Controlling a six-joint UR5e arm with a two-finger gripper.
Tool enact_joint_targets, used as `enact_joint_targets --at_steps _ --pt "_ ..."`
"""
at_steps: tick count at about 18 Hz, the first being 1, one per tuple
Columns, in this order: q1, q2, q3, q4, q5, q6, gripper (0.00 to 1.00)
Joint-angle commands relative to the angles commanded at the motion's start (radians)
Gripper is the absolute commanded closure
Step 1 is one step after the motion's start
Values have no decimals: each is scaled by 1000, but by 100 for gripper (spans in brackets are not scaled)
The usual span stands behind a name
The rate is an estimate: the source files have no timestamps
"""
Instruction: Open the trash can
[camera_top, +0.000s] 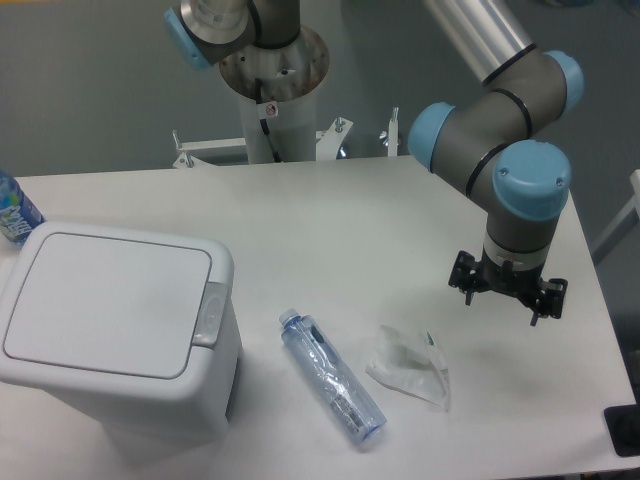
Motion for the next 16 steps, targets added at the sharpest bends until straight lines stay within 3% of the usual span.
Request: enact_joint_targets --at_steps 14,16 --pt "-9 3 2 2 -8 -3 0" --pt "-8 3 -6 5 -14 -53 0"
